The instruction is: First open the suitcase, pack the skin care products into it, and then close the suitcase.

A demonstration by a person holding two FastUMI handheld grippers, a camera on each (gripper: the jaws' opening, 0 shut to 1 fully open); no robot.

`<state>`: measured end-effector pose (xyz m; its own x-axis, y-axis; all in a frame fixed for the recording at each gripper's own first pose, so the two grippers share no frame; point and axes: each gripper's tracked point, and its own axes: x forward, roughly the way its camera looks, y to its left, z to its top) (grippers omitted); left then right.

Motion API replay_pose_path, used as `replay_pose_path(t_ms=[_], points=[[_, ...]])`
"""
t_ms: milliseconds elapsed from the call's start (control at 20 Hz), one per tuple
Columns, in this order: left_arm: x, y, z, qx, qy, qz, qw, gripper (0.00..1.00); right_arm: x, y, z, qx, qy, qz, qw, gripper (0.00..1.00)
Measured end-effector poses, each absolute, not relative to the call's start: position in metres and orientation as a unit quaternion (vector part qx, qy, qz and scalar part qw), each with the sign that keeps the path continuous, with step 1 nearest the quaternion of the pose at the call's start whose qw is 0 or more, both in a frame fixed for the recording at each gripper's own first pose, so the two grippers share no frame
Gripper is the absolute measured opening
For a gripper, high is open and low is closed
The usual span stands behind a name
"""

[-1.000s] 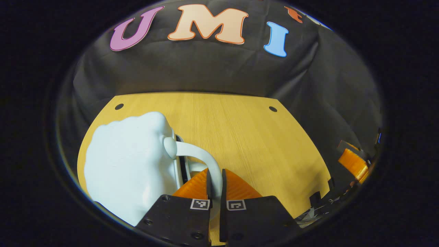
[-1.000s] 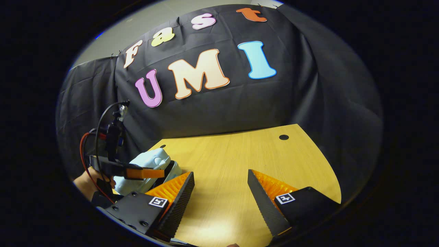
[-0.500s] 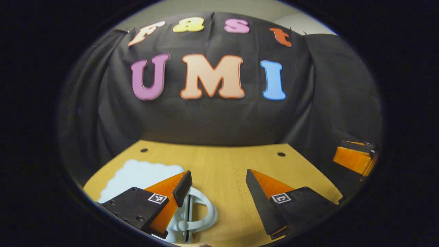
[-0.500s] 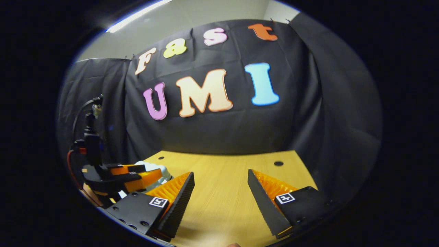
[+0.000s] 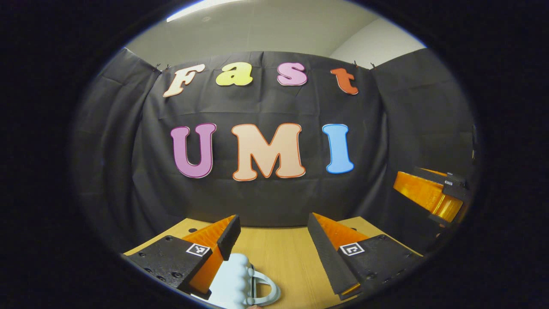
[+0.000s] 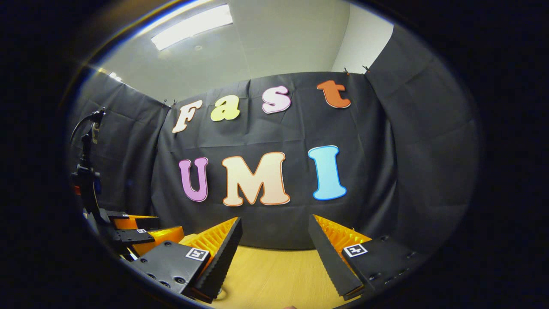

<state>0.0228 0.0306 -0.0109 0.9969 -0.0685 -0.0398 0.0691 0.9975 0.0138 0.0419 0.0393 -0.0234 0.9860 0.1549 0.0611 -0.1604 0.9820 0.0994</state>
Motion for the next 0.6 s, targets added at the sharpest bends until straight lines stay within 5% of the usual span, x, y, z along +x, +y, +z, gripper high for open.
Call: replay_pose_path(t_ms=[600], points=[[0.034, 0.044, 0.013, 0.002, 0.003, -0.069, 0.998, 0.93, 0.036, 0.058, 0.007, 0.041, -0.056, 0.038, 0.997, 0.98]])
